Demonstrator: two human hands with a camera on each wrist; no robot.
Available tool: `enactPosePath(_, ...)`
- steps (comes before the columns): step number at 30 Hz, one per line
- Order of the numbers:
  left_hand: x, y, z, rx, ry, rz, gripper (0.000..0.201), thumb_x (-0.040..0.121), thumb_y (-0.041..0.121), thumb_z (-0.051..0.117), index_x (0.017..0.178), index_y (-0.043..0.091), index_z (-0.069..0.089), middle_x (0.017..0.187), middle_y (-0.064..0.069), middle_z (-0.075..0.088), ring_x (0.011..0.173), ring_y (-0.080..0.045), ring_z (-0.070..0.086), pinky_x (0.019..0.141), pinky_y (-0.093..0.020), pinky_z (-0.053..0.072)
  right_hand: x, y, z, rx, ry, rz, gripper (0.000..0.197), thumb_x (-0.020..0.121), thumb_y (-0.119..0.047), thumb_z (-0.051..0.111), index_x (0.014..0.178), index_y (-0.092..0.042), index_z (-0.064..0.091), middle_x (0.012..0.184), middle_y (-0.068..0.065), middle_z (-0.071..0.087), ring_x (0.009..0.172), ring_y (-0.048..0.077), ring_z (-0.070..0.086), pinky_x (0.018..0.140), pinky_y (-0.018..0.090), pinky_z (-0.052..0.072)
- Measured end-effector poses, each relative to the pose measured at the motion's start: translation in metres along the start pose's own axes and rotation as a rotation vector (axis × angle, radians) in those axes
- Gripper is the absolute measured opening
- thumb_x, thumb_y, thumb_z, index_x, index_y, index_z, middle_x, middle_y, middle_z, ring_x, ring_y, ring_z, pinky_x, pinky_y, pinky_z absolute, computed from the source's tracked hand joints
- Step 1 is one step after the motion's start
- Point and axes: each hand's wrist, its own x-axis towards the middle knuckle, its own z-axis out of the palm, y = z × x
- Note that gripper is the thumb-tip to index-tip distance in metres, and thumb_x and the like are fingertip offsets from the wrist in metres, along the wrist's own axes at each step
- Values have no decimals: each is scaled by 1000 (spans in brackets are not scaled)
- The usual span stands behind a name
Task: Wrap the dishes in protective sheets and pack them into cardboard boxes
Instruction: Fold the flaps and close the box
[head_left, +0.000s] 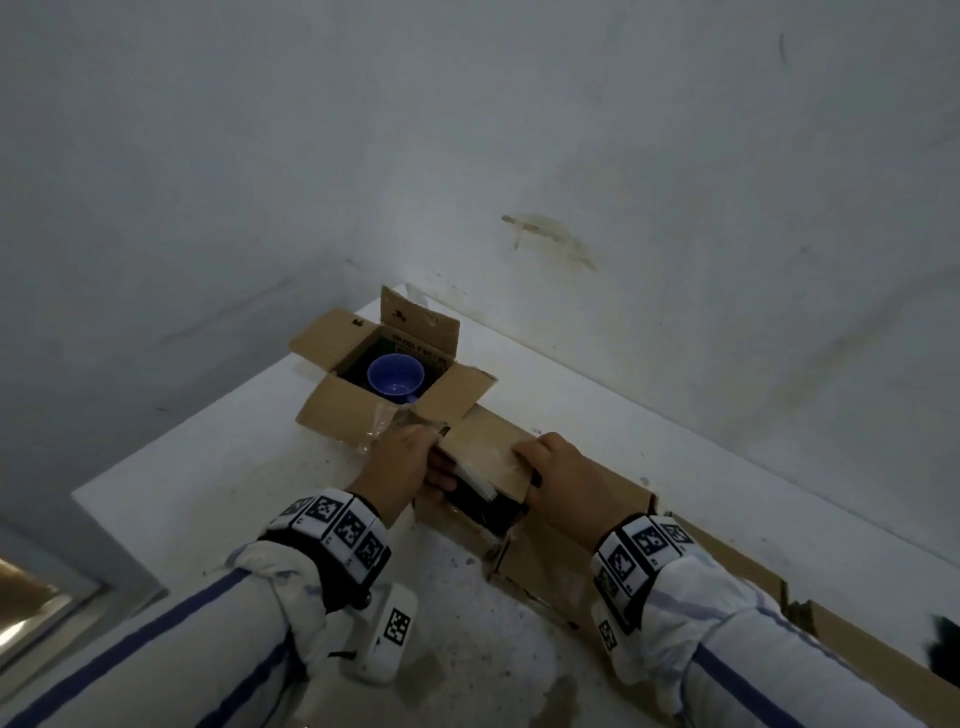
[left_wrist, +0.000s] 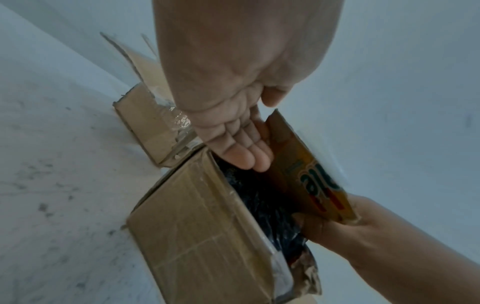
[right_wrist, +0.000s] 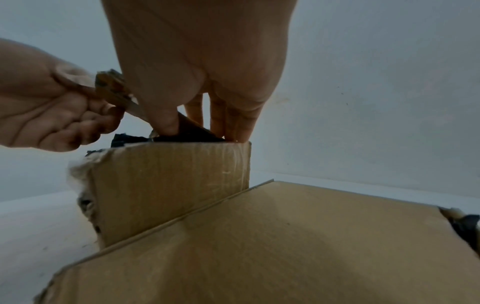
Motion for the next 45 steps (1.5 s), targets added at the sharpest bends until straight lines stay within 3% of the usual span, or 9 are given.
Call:
enactPosePath(6,-11,-11,-7,269,11,-22,19,93,17,51,78,7,57,68,-7,62,56,-18,56,50,-24,44,-5,-4,1,-78,-11,-85,48,90,-16,49,138,-15,43,138,6,43,120,24,46,101,29,39)
enactPosePath(10,-12,-21,-10,282,81,-76,21,90,18,57,72,7,56,72,-12,63,59,-22,55,51,-26,44,-9,-5,3,-94,-11,-148,51,90,-19,49,140,-14,42,143,5,40,127,20,40,106,23,30)
enactPosePath(17,-18,-32,-8,220,128,-105,33,89,16,60,57,8,59,74,-19,65,68,-28,60,62,-34,50,-10,-10,0,-193,-159,-176,69,82,-43,46,145,-17,35,150,6,30,136,23,30,112,30,26)
enactPosePath(25,-20,-45,-7,278,131,-151,34,91,27,53,71,1,61,78,-22,66,65,-28,57,59,-31,46,-16,-19,11,-215,-178,-220,66,86,-36,33,147,-10,30,155,9,23,141,24,24,115,27,19)
enactPosePath(29,-27,-51,-3,54,10,-306,35,92,30,52,86,1,70,85,-13,69,62,-22,59,56,-25,46,-14,-19,12,-186,-165,-199,57,93,-25,47,147,-12,32,155,7,23,141,23,23,115,27,18)
enactPosePath(32,-28,-49,-5,-52,-48,-353,33,90,24,56,101,-4,70,81,-11,66,60,-19,58,55,-23,46,-11,-19,14,24,-135,-102,54,88,-18,55,141,-15,43,150,4,31,139,21,27,116,30,23)
enactPosePath(35,-28,-47,-9,-62,-90,-357,19,86,17,64,90,2,76,70,-6,63,58,-17,56,56,-25,45,-7,-22,13,192,-82,-31,45,86,-13,58,130,-13,56,140,3,41,132,20,35,111,31,30)
enactPosePath(39,-29,-48,-13,-40,-126,-358,10,90,6,56,94,2,64,74,-8,64,62,-18,58,60,-28,48,-3,-27,14,184,-47,-36,35,86,-15,59,121,-11,63,127,5,49,120,18,44,97,18,32)
enactPosePath(45,-25,-43,-15,42,-158,-342,8,90,3,50,86,8,54,75,-8,59,64,-19,56,63,-30,46,4,-35,13,149,-3,27,19,87,-22,61,102,-12,67,112,6,54,109,22,49,94,27,39)
